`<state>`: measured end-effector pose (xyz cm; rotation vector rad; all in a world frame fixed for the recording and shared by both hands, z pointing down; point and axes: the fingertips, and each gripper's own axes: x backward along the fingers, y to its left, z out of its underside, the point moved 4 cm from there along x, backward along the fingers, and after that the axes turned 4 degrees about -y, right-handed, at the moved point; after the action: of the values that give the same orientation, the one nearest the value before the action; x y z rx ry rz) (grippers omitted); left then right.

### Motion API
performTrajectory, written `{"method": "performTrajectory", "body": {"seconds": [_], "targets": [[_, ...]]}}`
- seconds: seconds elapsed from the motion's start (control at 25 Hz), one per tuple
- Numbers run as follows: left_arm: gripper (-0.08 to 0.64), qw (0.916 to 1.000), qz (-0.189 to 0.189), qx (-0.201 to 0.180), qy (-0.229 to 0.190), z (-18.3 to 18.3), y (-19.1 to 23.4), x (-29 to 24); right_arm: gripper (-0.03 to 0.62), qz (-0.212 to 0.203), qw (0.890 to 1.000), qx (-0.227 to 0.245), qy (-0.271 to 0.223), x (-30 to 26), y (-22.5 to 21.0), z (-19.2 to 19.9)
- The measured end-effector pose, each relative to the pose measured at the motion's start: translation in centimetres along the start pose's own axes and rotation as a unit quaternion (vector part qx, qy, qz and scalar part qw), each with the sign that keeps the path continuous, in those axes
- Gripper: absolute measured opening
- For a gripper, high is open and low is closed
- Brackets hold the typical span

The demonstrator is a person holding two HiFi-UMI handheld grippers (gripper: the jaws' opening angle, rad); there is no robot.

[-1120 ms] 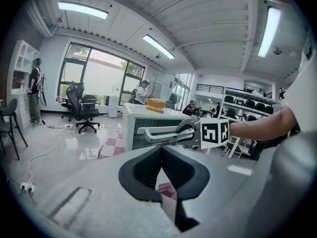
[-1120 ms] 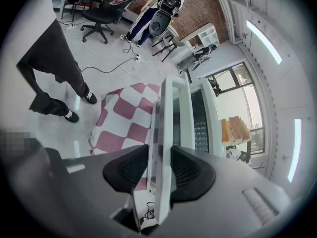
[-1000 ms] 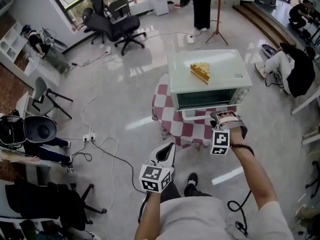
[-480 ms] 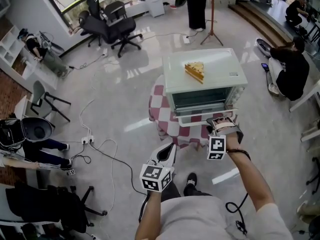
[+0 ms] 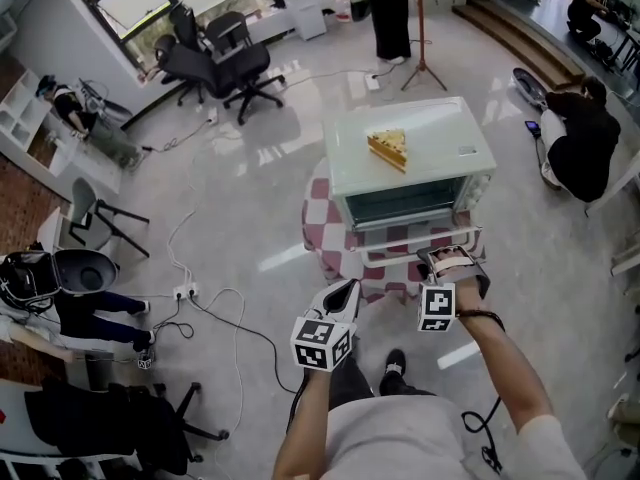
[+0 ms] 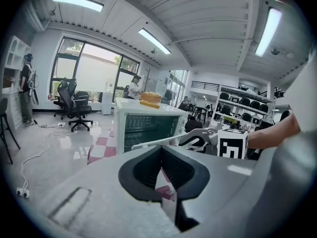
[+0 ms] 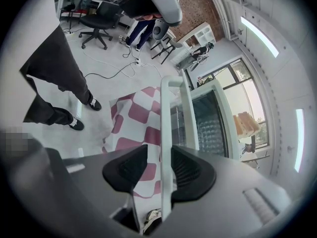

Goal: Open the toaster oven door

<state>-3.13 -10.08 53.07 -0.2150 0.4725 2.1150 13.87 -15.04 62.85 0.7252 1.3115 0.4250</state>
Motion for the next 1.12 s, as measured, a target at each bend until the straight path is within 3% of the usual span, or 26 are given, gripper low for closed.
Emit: {"method": "performTrajectory", "body": {"seconds": [0.56, 1.12], "targets": [[0.003, 0.9991, 0.005, 0.031, 0.029, 0.9, 4.7, -6.3, 0.163, -0.02, 0.999, -0.023, 0.014, -0.5, 3.2, -0.1], [0.004, 0.9957, 0.025, 0.033, 0.083, 4.4, 5.1, -8.3, 0.163, -0.05, 0.998, -0.031, 0.025, -1.3, 6.3, 0.0]]}}
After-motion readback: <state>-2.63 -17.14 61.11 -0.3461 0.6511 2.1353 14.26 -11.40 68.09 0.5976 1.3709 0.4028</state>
